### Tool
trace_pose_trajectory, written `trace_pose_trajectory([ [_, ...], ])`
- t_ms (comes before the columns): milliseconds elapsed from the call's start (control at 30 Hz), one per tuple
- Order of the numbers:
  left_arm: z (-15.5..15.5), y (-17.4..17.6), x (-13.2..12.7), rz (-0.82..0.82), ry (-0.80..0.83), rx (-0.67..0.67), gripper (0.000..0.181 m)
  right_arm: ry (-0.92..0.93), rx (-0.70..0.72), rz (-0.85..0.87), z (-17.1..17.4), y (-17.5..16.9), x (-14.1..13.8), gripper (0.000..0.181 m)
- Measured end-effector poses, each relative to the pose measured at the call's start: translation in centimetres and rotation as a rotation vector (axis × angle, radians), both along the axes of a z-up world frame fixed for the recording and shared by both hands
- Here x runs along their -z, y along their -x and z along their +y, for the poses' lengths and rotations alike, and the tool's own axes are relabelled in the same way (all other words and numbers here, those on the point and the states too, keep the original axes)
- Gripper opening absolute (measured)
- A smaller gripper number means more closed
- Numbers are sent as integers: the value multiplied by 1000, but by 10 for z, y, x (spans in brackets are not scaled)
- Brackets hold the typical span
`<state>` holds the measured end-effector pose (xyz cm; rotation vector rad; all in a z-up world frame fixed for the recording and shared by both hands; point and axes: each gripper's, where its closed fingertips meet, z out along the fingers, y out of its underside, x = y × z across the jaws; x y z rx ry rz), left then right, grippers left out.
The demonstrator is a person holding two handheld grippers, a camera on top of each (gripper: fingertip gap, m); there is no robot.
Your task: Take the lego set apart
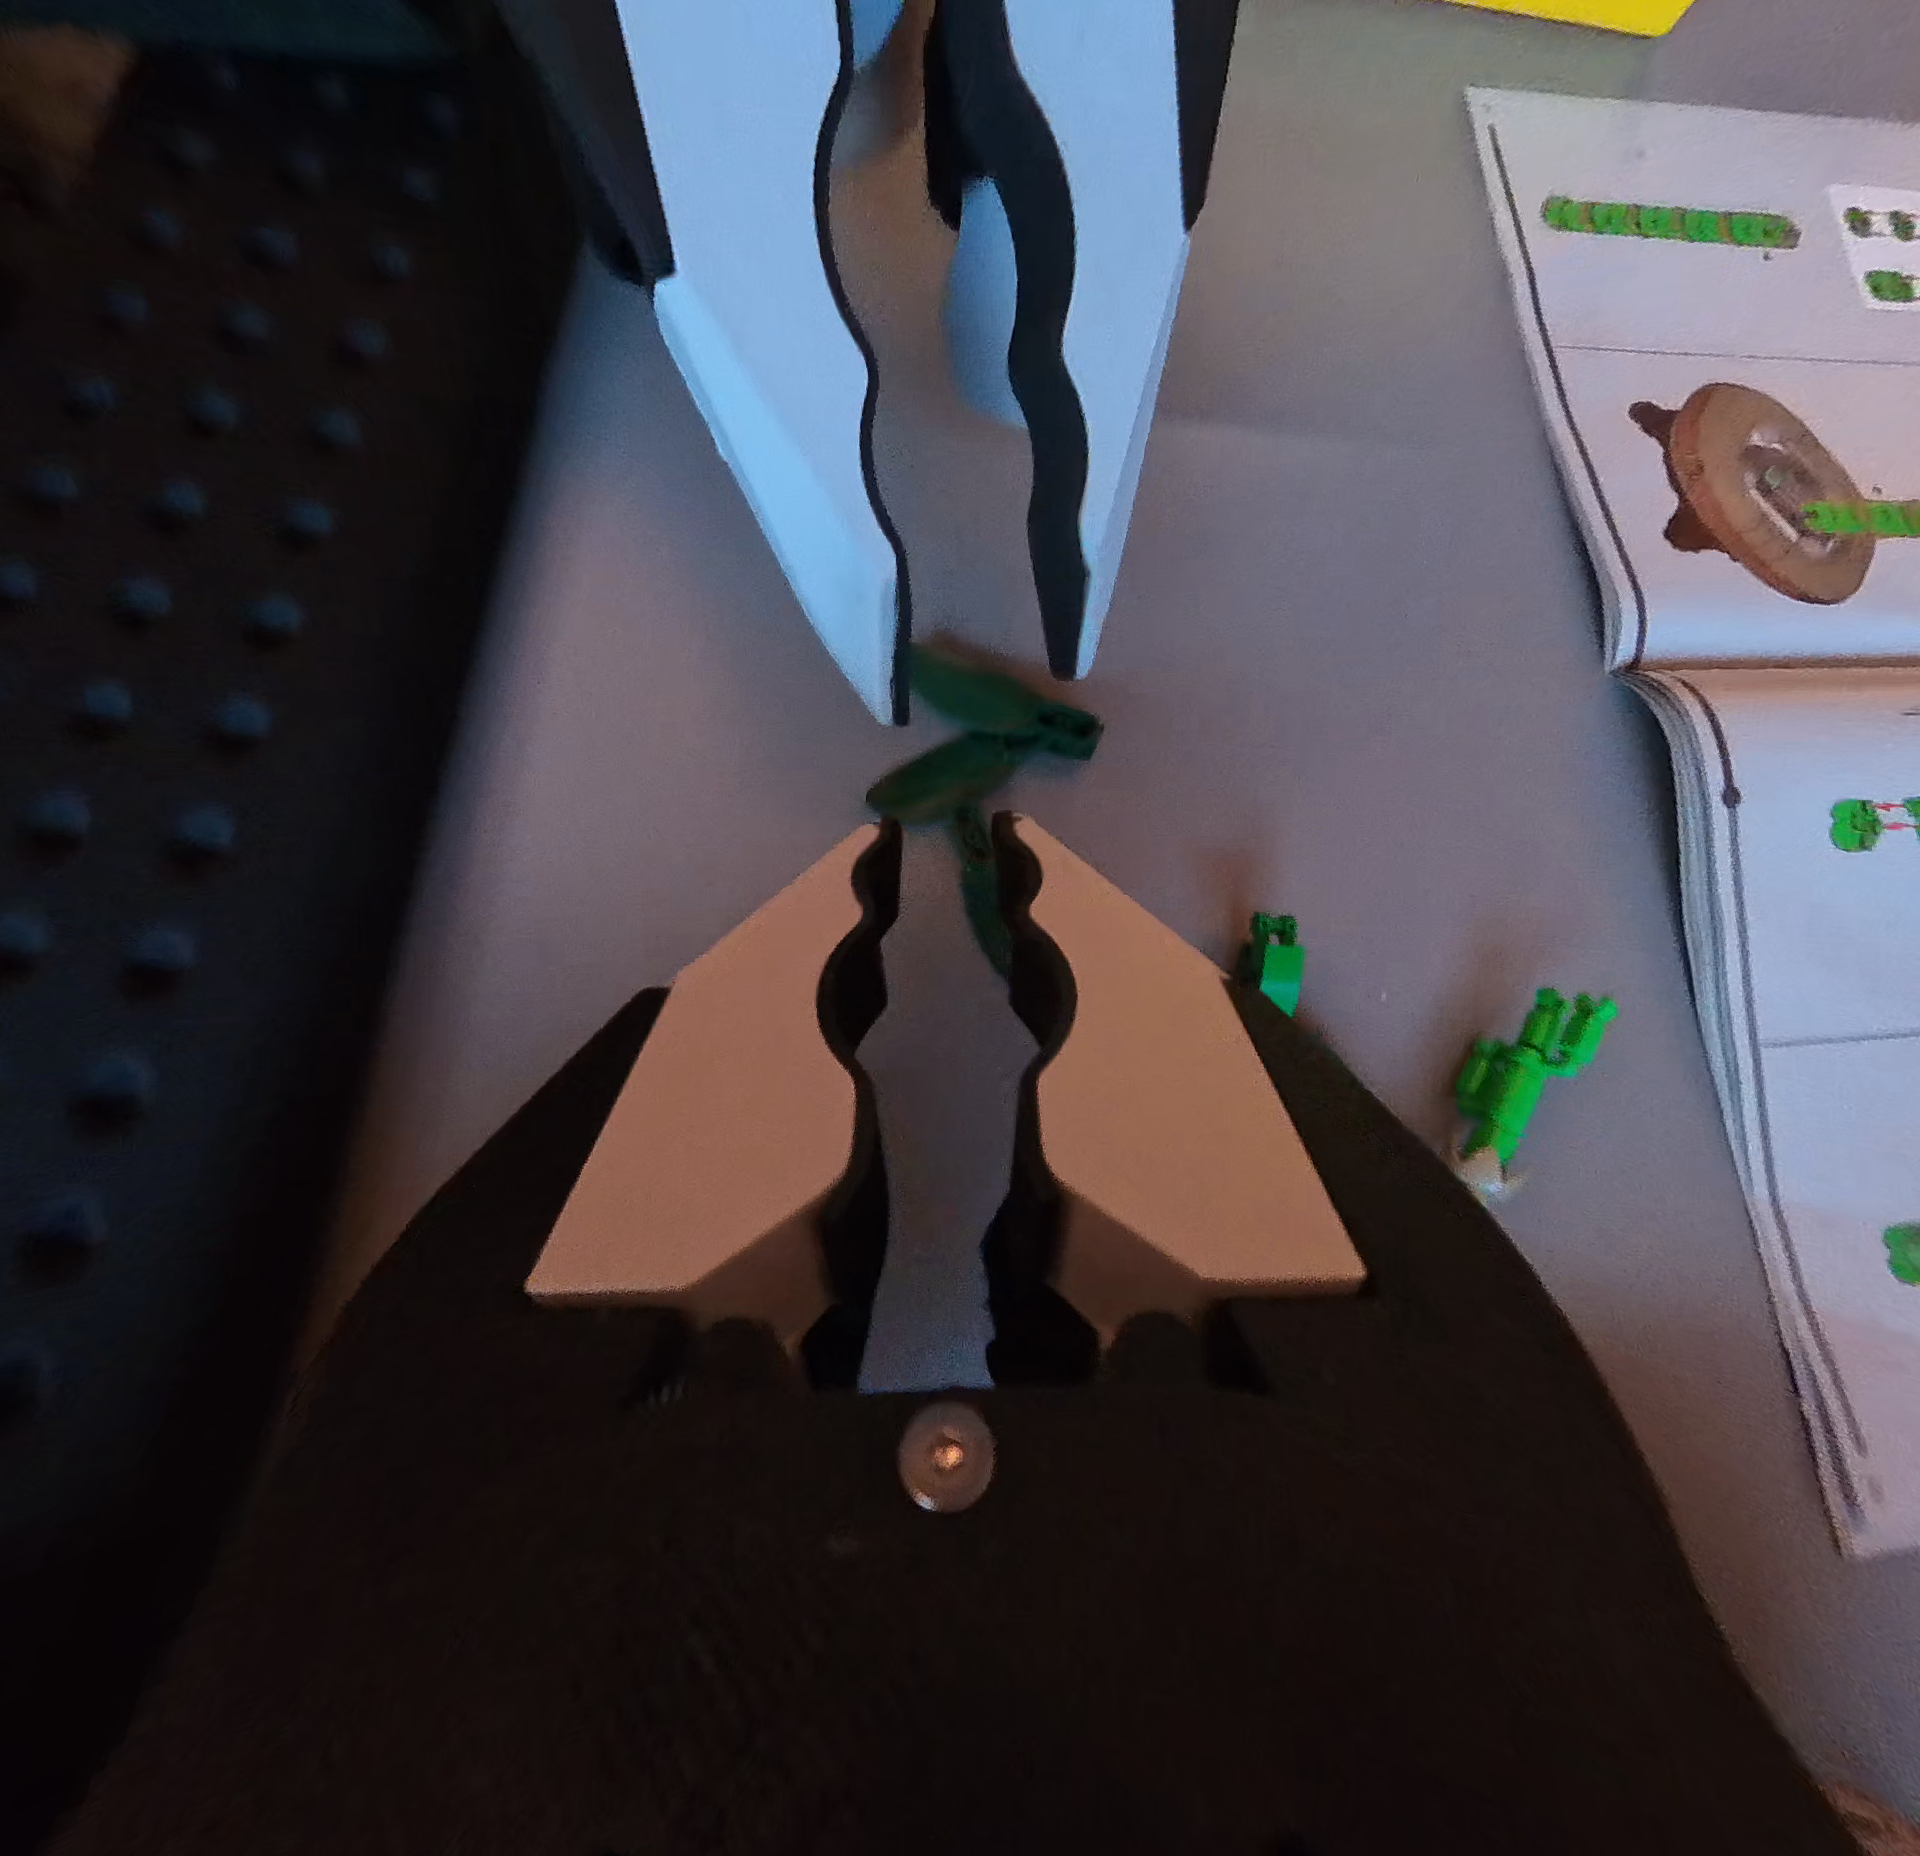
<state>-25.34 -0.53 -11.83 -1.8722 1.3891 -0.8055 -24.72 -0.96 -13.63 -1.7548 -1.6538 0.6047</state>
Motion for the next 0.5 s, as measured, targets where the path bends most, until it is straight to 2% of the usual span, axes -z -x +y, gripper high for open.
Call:
trace_pose_trajectory([
  [133,4,2,-4,-57,29,-33,28,-9,21,-55,10,2,20,13],
  [167,5,3,-6,-73,38,-38,28,13,31,-35,11,5,20,8],
  [267,5,5,-15,-125,64,-46,29,20,46,-30,13,3,13,7],
  [333,1,4,-26,-199,93,-34,33,44,89,122,17,9,-14,6],
  [367,-2,3,-33,-250,117,-29,36,116,99,240,15,13,-34,6],
  [433,-9,0,-51,-370,188,-5,46,325,90,547,8,20,-84,6],
  [500,-21,-6,-79,-523,259,46,49,584,17,831,-1,16,-130,6],
])
